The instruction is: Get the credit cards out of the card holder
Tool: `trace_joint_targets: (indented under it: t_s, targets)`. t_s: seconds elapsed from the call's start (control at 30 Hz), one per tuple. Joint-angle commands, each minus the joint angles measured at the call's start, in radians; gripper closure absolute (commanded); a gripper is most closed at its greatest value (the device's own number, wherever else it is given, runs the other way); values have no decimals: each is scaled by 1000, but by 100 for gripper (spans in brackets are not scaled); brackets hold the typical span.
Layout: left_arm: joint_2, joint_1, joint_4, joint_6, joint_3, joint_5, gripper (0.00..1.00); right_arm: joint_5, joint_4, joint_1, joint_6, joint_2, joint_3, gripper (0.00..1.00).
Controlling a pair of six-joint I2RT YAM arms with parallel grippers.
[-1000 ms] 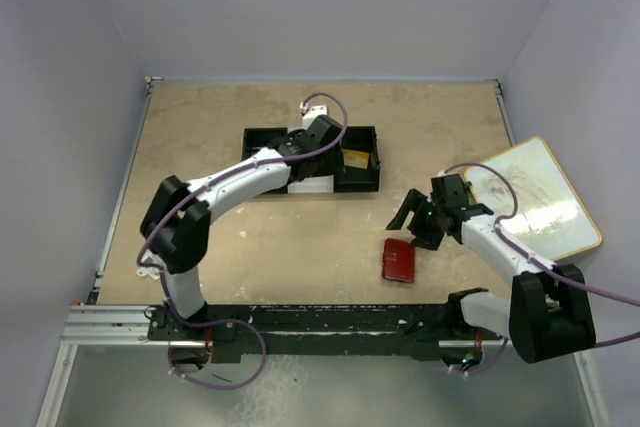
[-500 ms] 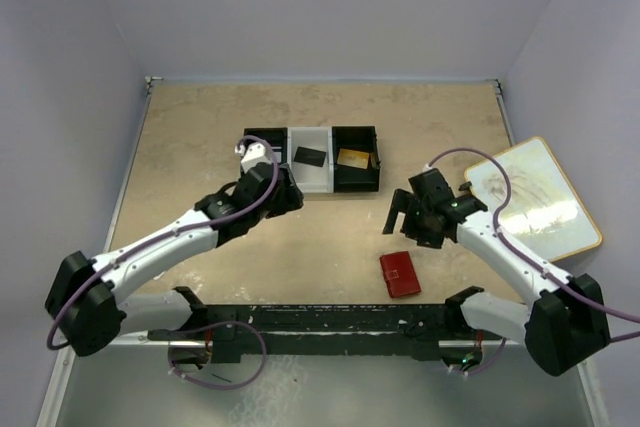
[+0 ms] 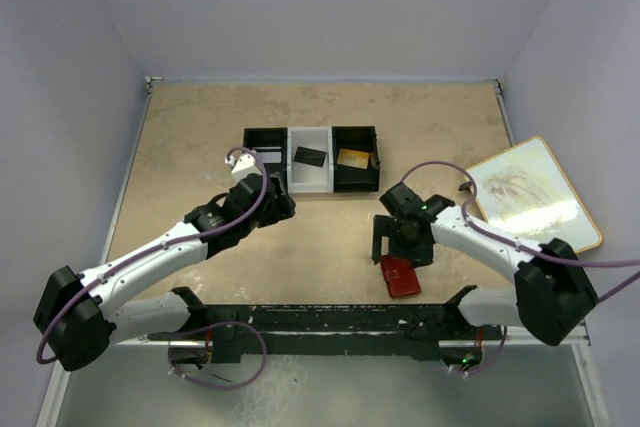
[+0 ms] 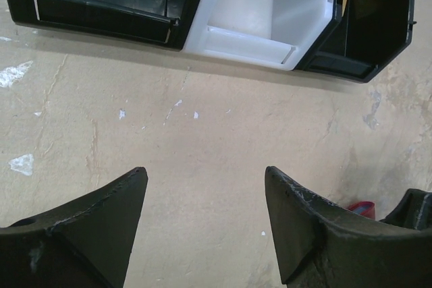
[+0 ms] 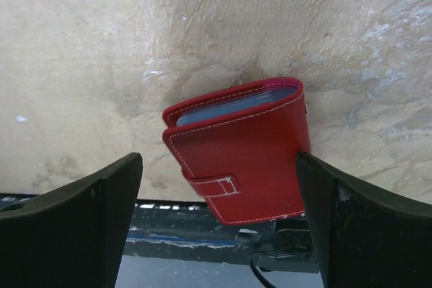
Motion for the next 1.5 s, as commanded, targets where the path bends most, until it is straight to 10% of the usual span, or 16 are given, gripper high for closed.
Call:
trace_joint_targets:
  t_s: [0.0, 0.43, 1.1, 1.47]
  targets:
    - [-30, 3, 8, -3, -13, -24, 32, 37, 2, 61, 42, 116, 16, 7]
    - [-31, 4, -55, -4, -1, -47, 32, 43, 141, 193, 63, 261, 228, 61]
    - [-18, 4, -46, -40, -8, -32, 32, -570, 889, 120, 166, 295, 101, 58]
    - [-157, 4, -284, -273, -46, -325, 32, -49, 408, 294, -19, 344, 307, 27]
